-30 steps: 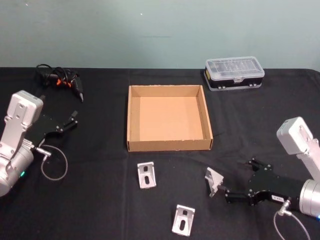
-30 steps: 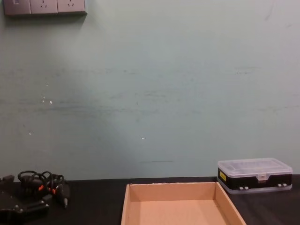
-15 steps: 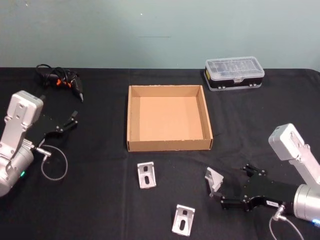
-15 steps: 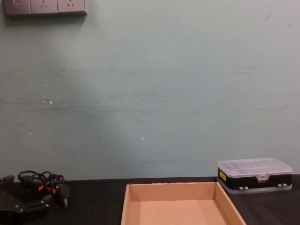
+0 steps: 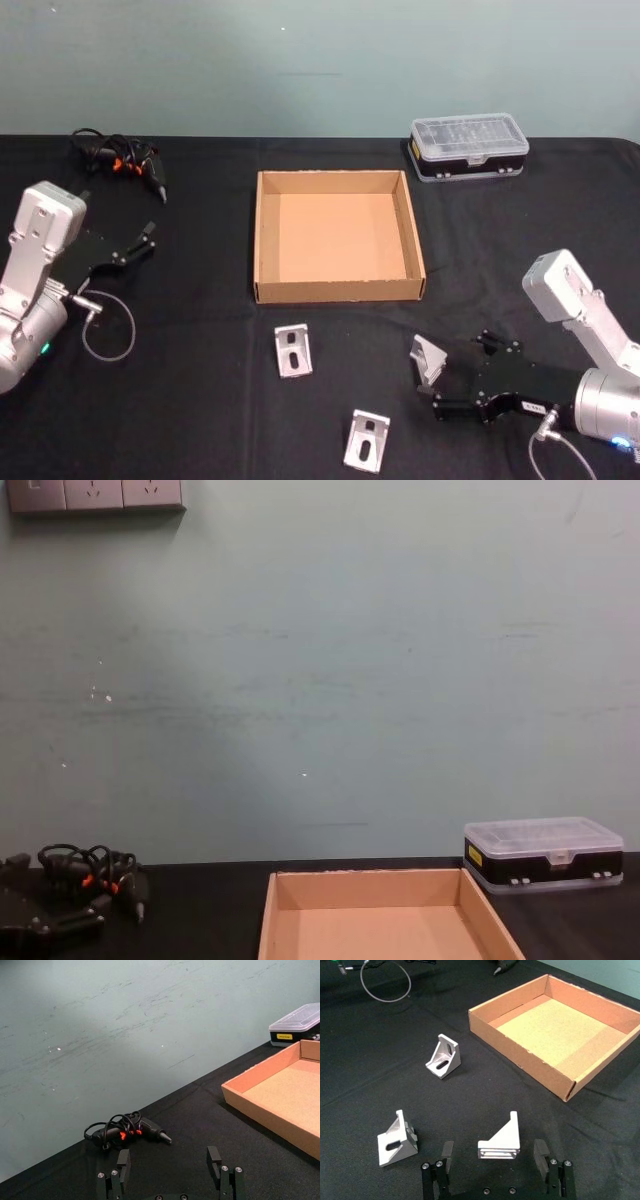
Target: Use one hand to pick up the angle iron from the table and place it into the box.
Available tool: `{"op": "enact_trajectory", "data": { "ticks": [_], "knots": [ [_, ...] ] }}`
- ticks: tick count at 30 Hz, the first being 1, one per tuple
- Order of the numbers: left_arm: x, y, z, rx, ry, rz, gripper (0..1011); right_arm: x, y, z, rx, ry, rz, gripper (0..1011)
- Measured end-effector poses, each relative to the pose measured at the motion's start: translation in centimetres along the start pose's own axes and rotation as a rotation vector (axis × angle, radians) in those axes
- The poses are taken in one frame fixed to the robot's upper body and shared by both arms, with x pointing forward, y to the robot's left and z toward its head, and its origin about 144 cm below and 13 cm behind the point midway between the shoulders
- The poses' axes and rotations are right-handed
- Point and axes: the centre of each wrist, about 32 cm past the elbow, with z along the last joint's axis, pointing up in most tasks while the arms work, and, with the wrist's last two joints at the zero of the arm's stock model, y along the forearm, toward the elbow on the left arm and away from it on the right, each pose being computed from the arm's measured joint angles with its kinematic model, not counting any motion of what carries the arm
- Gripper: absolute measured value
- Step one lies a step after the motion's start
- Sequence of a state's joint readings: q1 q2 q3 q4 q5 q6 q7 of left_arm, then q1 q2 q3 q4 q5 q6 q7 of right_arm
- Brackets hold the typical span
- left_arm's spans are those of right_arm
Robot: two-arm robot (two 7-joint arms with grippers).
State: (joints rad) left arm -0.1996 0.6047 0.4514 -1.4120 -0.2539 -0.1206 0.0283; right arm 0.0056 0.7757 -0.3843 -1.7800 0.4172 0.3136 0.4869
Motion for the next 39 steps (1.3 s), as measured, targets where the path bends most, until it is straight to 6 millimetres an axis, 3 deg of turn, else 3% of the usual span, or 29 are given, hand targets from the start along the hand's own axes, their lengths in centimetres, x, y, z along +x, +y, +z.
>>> {"op": "enact_trajectory", "data": {
  "ticks": [24, 32, 39],
  "knots": [
    [0.00, 0.00, 0.00, 0.000, 0.000, 0.000, 1000, -0.24, 0.70, -0.68, -0.013, 0.004, 0.002, 997],
    [0.00, 0.00, 0.00, 0.000, 0.000, 0.000, 1000, -0.24, 0.76, -0.77, -0.006, 0.006, 0.000, 821],
    [0.00, 0.00, 0.00, 0.000, 0.000, 0.000, 1000, -0.21, 0.80, -0.91, 0.001, 0.007, 0.002, 596]
  ]
}}
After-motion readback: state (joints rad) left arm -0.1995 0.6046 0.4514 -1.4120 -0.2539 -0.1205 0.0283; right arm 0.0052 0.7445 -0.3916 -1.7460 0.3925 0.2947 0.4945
